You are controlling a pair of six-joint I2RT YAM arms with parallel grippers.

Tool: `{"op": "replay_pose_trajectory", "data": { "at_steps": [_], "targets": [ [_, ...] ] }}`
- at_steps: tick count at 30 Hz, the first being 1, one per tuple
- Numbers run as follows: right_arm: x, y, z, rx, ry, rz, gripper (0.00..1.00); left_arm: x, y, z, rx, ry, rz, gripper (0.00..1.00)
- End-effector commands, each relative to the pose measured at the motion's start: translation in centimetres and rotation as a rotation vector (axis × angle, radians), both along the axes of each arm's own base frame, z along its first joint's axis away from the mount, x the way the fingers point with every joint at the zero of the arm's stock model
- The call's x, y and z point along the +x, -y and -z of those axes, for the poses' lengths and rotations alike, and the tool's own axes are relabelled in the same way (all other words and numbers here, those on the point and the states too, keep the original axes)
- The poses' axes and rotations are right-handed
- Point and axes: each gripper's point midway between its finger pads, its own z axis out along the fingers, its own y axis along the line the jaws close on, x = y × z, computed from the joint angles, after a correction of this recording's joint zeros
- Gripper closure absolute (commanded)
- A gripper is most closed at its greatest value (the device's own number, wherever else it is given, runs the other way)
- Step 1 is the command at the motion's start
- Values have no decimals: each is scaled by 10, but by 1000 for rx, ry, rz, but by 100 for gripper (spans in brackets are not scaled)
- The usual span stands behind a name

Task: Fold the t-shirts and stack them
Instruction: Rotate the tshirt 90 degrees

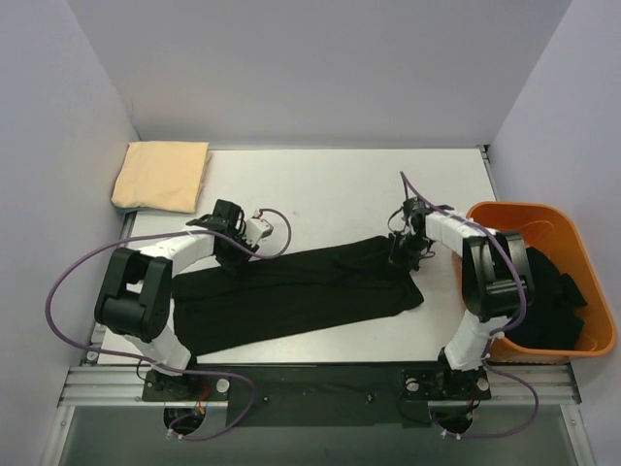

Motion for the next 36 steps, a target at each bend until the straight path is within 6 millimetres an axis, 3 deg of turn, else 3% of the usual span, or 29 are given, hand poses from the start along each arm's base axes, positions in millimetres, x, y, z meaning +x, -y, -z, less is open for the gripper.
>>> {"op": "replay_pose_trajectory", "data": {
  "at_steps": [1, 2, 3, 4, 5, 7, 10, 14, 18, 20, 22, 24, 25, 26, 30, 33, 36],
  "targets": [
    [48, 30, 11, -94, -10, -32, 100, -38, -17, 6, 69, -107, 94, 62],
    [80, 20, -3, -52, 51, -61, 100, -45, -3, 2, -12, -134, 136, 62],
    [83, 16, 7, -34, 3, -76, 100, -54, 4, -4, -37, -163, 180, 61],
    [113, 6, -8, 5, 57, -96, 100, -60, 17, -10, -101, -183, 227, 60],
    [124, 3, 4, 16, 39, -99, 100, -67, 29, -20, -145, -203, 266, 59],
    [168, -5, -10, 38, 117, -112, 100, -77, 43, -34, -197, -233, 322, 58],
    [193, -8, -16, 55, 144, -138, 100, -78, 58, -61, -278, -244, 324, 56],
    [218, -29, -62, 169, 276, -214, 94, -59, 60, -94, -348, -213, 270, 55],
    [232, -34, -124, 194, 431, -242, 87, -47, 43, -103, -328, -214, 212, 55],
    [228, -29, -144, 162, 469, -217, 86, -41, 19, -92, -242, -193, 190, 56],
    [214, -14, -142, 90, 446, -149, 92, -34, -9, -79, -174, -170, 155, 58],
    [182, -8, -120, 76, 346, -90, 100, -30, -39, -63, -68, -159, 130, 66],
    [173, -9, -114, 83, 321, -64, 100, -36, -48, -51, -30, -178, 133, 69],
    [149, -8, -96, 82, 252, -53, 100, -34, -56, -46, 11, -170, 133, 72],
    [109, -9, -63, 92, 148, 36, 100, -60, -52, -29, -20, -212, 184, 72],
    [101, -7, -36, 99, 87, 81, 100, -82, -48, -16, -31, -268, 192, 72],
    [109, -7, -17, 119, 29, 119, 100, -91, -46, -8, -23, -289, 196, 72]
  ]
}}
